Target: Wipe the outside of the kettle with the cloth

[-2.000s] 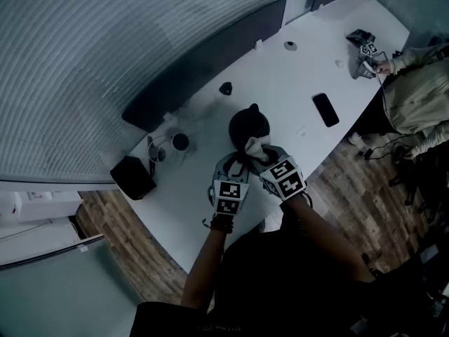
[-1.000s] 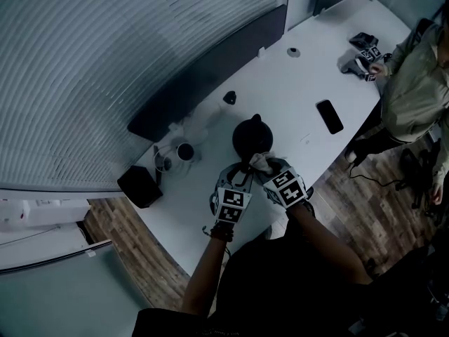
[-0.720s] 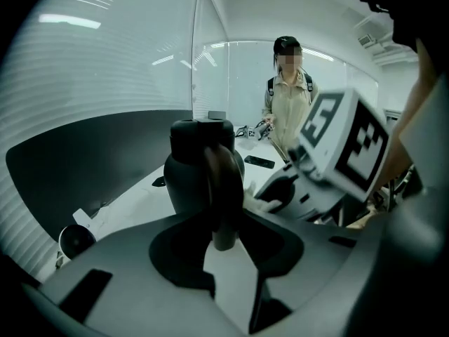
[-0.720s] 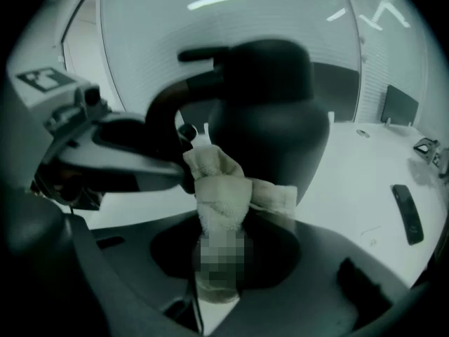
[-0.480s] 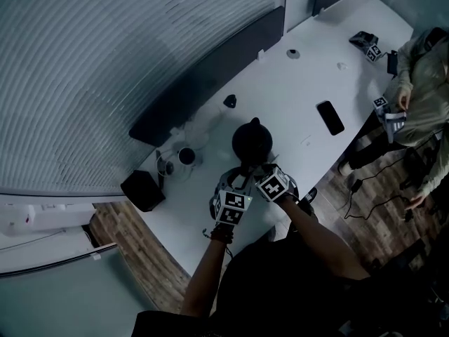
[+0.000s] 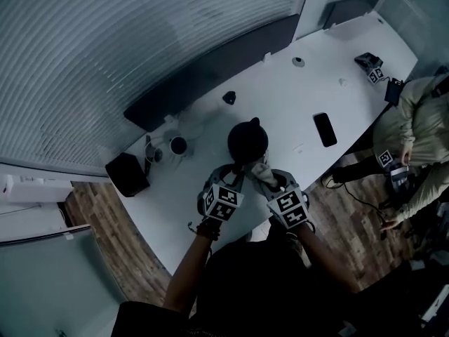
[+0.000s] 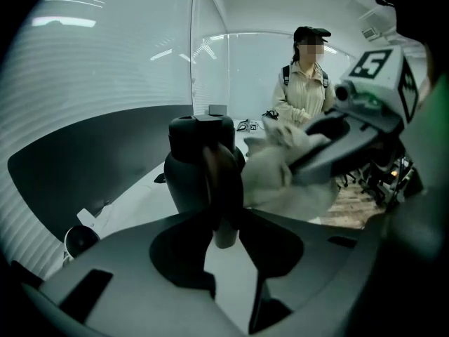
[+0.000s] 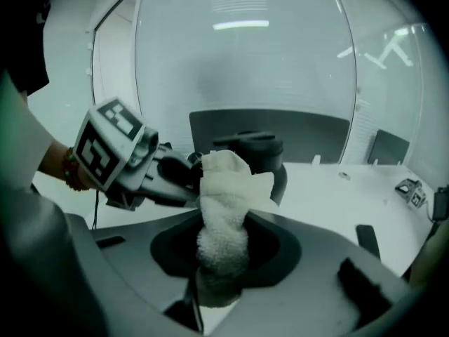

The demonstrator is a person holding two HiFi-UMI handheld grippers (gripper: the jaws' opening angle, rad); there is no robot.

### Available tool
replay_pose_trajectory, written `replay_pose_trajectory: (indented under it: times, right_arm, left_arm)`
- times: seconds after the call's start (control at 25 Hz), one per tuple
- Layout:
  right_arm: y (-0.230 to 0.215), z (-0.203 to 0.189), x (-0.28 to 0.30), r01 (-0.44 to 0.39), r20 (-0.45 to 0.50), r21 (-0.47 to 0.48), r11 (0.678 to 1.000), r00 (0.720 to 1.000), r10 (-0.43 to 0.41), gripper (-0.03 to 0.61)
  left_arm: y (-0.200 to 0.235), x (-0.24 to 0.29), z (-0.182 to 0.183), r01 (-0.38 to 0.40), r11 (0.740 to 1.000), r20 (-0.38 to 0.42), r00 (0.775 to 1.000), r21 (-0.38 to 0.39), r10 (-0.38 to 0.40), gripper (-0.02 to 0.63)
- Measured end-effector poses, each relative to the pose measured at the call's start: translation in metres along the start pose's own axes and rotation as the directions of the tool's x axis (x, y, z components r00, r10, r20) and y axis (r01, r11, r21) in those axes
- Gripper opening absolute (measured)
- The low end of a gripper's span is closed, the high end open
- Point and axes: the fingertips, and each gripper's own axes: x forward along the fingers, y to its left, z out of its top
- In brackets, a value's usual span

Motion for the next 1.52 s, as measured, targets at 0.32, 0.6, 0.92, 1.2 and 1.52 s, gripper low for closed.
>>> replay_pose_trajectory:
  times: [0.32, 0.6, 0.92, 1.2, 1.52]
  right_arm:
    - [-0.02, 0.01, 0.04, 0.043, -0.065, 0.043, 0.998, 0.997, -0.04, 0.107]
    - [-0.023, -0.041, 0.073, 0.007, -0.208, 0.064, 0.998, 0.978, 0.006, 0.107]
    - [-0.032, -0.095, 0.115, 0.017, -0.362, 0.018, 1.0, 0.932, -0.009, 0.107]
    - [-0.024, -0.083, 0.062, -0.02, -0.204, 0.067, 0.998, 0.978, 0.033, 0.107]
    - [-0.041, 0.019, 0.015, 0.016, -0.013, -0.048, 0.999, 1.0, -0.017, 0.107]
  left_arm:
    - [-0.008, 0.006, 0.004, 0.016, 1.0, -0.009, 1.0, 0.0, -0.016, 0.126]
    - [-0.011, 0.007, 0.004, 0.014, 1.0, -0.012, 1.0, 0.007, -0.014, 0.126]
    - [-0.012, 0.008, 0.005, 0.016, 1.0, -0.027, 1.0, 0.004, -0.015, 0.126]
    - [-0.013, 0.007, 0.003, 0.018, 0.999, -0.058, 0.998, 0.032, -0.016, 0.126]
    - [-0.008, 0.007, 0.004, 0.014, 0.999, -0.06, 0.998, 0.042, -0.011, 0.126]
